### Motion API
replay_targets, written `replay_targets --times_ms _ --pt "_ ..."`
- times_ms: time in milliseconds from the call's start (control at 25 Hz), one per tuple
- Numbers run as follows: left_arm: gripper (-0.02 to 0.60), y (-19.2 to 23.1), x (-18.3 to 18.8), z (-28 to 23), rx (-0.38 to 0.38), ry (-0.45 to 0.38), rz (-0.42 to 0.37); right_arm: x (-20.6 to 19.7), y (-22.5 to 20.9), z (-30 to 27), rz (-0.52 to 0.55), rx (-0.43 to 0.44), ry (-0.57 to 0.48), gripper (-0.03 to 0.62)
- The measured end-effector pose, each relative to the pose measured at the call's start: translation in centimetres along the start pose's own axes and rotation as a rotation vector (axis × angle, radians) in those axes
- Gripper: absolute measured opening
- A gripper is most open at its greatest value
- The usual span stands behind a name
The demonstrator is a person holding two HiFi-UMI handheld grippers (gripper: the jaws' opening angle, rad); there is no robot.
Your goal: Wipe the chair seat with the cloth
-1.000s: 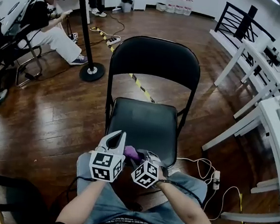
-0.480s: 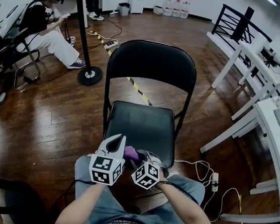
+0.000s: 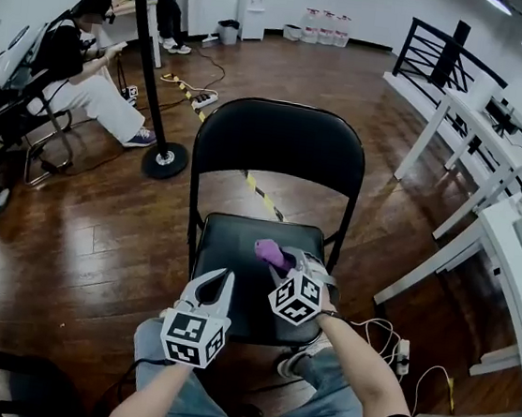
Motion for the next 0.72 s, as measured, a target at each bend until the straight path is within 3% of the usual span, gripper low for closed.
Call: replay_targets --times_ms 320,720 --pt "0.005 0.4 -1.1 -1.6 -0.034 0.062 -0.011 -3.7 -5.7 -5.1 0.008 -0.039 0.101 0.12" --pt "0.005 1.7 -2.1 -3.7 -0.025 0.095 -0.002 -9.4 -7.1 -10.5 -0.003 -0.026 0.223 0.12"
Point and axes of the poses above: the fingertips, and each gripper's own axes: z backward along the fingers, y to its left, x out of its top, the point moved 9 cm from there along z, backward along the fingers, and after that the axes turned 7 degrees about -y, right-handed, at the moved point
